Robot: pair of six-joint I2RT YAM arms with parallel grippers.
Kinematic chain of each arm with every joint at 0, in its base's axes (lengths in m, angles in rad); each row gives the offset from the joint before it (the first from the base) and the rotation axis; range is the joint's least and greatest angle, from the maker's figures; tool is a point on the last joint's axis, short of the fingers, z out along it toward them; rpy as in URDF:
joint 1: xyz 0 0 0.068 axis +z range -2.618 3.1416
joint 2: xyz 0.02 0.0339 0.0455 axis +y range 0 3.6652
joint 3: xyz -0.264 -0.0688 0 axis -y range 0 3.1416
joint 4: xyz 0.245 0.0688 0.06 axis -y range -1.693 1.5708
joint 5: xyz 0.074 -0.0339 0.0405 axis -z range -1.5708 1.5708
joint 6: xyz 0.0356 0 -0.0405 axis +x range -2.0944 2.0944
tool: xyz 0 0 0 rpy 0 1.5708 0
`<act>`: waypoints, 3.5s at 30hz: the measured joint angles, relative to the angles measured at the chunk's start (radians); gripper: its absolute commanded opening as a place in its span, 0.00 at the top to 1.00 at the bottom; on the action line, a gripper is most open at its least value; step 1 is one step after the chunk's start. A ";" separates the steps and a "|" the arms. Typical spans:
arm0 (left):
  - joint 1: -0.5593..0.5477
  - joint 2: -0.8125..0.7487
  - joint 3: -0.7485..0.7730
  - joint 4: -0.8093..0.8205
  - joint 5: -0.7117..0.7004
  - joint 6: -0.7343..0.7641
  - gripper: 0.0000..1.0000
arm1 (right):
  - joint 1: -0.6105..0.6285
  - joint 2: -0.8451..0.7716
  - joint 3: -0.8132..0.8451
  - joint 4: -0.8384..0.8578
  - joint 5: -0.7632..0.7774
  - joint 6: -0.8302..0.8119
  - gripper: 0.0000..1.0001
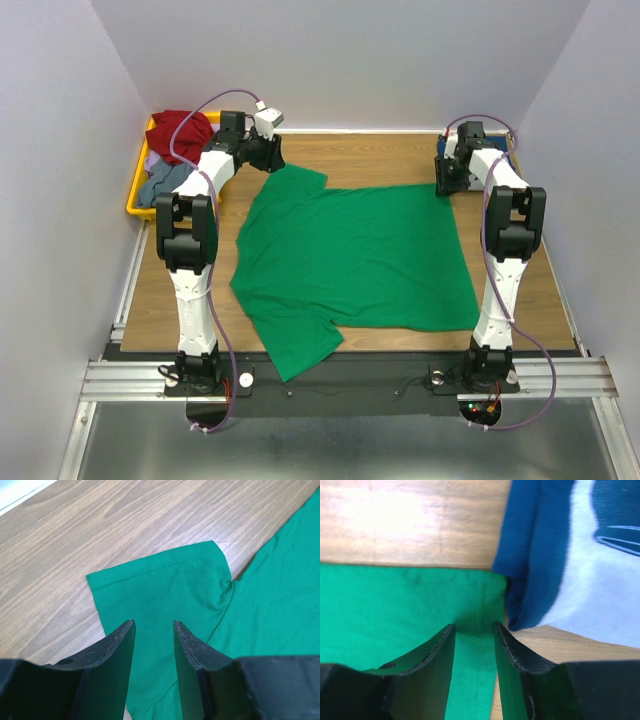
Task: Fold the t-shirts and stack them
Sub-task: Flatten the tshirt out, then fold the tshirt
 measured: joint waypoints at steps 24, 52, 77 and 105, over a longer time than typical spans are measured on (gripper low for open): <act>0.000 0.048 0.032 0.040 -0.004 -0.021 0.52 | 0.000 0.063 0.079 0.047 0.069 0.097 0.49; 0.010 0.362 0.426 -0.043 -0.152 -0.071 0.40 | -0.012 0.095 0.111 0.093 -0.058 0.132 1.00; -0.064 0.482 0.613 -0.230 -0.246 0.080 0.69 | -0.013 0.075 0.065 0.132 -0.094 0.124 0.99; -0.071 -0.053 0.222 -0.162 -0.180 0.167 1.00 | -0.005 -0.098 -0.002 0.079 -0.174 0.013 0.99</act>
